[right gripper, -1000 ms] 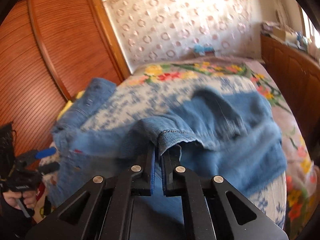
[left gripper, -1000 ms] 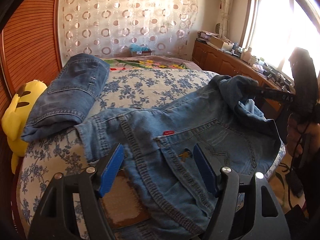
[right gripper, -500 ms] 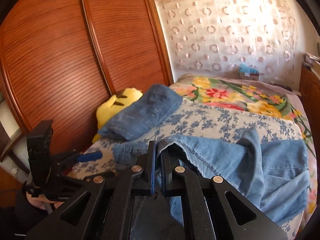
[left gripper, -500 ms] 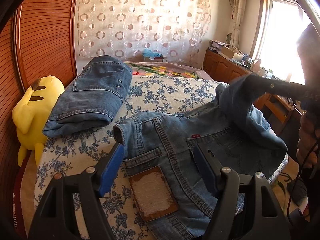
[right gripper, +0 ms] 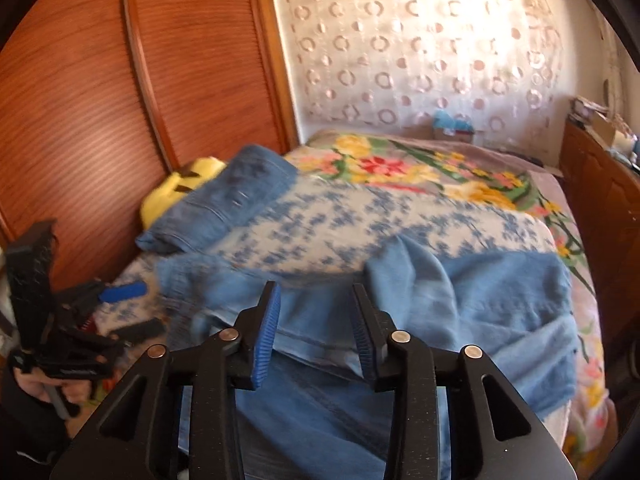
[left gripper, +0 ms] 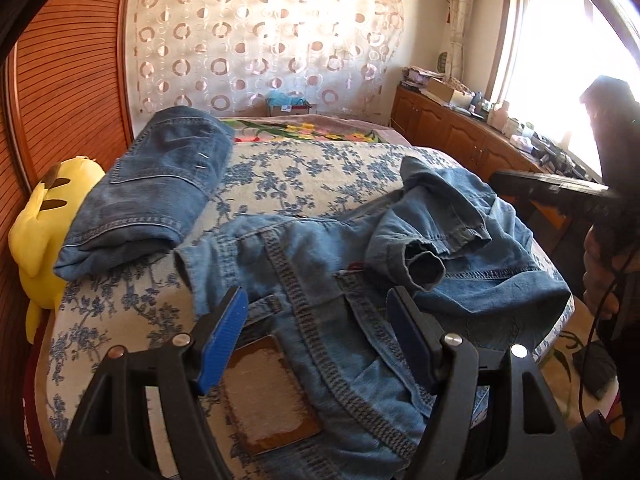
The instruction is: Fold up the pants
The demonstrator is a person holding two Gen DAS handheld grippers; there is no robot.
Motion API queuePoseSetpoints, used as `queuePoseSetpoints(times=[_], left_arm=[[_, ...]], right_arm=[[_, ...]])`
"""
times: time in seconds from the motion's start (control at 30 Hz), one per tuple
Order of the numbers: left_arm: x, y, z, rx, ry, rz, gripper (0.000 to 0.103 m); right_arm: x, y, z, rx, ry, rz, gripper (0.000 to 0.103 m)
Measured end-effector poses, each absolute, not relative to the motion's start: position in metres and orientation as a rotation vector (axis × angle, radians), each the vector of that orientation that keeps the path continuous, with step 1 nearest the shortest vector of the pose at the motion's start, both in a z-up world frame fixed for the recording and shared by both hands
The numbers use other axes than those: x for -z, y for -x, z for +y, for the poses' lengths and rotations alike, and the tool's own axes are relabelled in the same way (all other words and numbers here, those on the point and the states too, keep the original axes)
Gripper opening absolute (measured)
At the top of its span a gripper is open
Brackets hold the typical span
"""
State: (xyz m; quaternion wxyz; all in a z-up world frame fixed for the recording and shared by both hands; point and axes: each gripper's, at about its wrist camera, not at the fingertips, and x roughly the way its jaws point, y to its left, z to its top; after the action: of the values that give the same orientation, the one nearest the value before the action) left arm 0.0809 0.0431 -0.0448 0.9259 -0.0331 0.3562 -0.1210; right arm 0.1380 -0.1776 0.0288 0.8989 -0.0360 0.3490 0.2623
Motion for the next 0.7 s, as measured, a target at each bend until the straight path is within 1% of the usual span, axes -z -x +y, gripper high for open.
queuePoseSetpoints(times=[0.13,0.23,0.43,0.57,0.7], left_arm=[[0.047,-0.083,0.034,0.276,0.054,0.735,0.072],[0.046,-0.084,0.025,0.296,0.044,0.735,0.072],[0.044,-0.089,0.013,0.330,0.035,0.739,0.071],[0.045,-0.090,0.005,0.355,0.039,0.739,0.064],[0.049,-0.094,-0.004,0.388,0.036,0.757,0.059]], right_arm=[[-0.006,-0.144,-0.188,-0.505,0.079,0.764,0.038],[0.009,-0.150,-0.192,-0.482,0.071,0.790,0.043],[0.030,-0.160,-0.196,-0.447,0.060,0.828,0.048],[0.035,-0.164,-0.199,-0.437,0.054,0.833,0.051],[0.040,-0.166,-0.200,-0.444,0.040,0.846,0.051]])
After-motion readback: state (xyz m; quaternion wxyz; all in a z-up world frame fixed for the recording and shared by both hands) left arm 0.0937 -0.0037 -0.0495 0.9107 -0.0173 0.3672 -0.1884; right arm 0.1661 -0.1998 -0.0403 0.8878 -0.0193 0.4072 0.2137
